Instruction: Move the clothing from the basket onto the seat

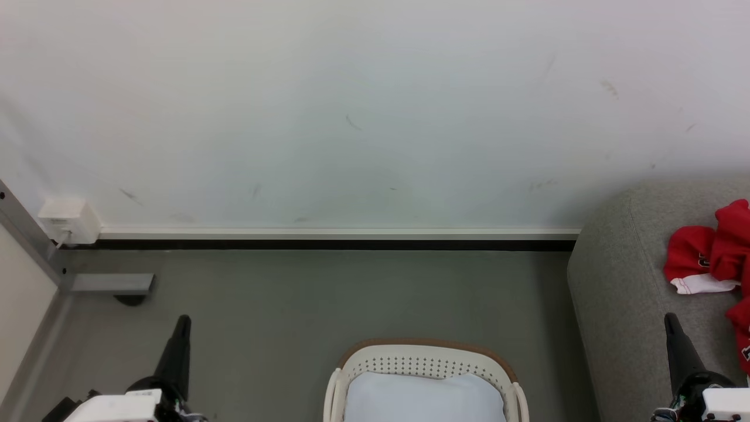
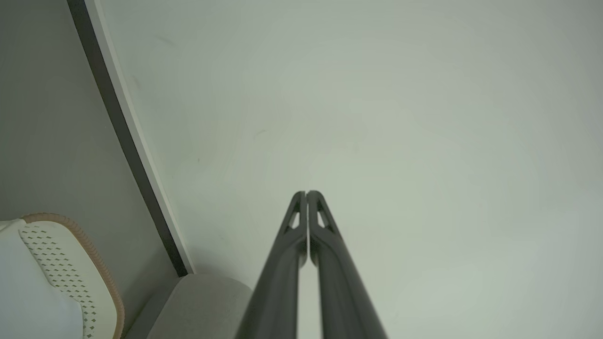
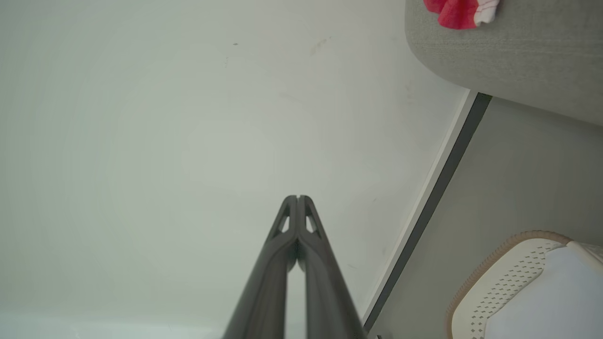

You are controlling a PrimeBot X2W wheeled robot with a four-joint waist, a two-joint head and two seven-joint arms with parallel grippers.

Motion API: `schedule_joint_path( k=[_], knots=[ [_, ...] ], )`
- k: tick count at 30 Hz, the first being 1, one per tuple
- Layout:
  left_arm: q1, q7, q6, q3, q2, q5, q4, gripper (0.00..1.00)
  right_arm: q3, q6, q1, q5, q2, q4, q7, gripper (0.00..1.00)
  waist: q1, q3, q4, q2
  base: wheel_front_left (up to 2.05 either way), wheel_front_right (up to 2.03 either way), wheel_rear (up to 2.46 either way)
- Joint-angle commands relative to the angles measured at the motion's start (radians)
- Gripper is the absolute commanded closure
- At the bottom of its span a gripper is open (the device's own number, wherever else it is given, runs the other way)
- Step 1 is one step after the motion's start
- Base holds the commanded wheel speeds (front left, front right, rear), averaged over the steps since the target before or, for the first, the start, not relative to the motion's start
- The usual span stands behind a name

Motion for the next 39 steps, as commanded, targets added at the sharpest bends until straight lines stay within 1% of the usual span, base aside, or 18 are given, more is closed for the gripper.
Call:
schedule_joint_path(
  k=[1, 5, 39],
  knots=[
    [-0.011, 0.007, 0.001, 0.004, 0.002, -0.021, -0.004, 1.0, -0.005, -0.002, -0.014, 0.027, -0.004, -0.007, 0.007, 1.0, 0.0, 0.001, 0.0, -0.0001, 0.0, 0.0, 0.0],
    [-0.013, 0.014, 0.001, 0.005, 0.002, -0.049, -0.005, 1.0, -0.009, -0.002, -0.015, 0.048, -0.003, -0.007, 0.015, 1.0, 0.0, 0.002, 0.001, -0.0001, 0.0, 0.0, 0.0],
    [-0.012, 0.014, 0.001, 0.005, 0.002, -0.048, -0.005, 1.0, -0.012, -0.002, -0.016, 0.041, -0.001, -0.007, 0.014, 1.0, 0.0, 0.002, 0.001, -0.0001, 0.0, 0.0, 0.0]
  ],
)
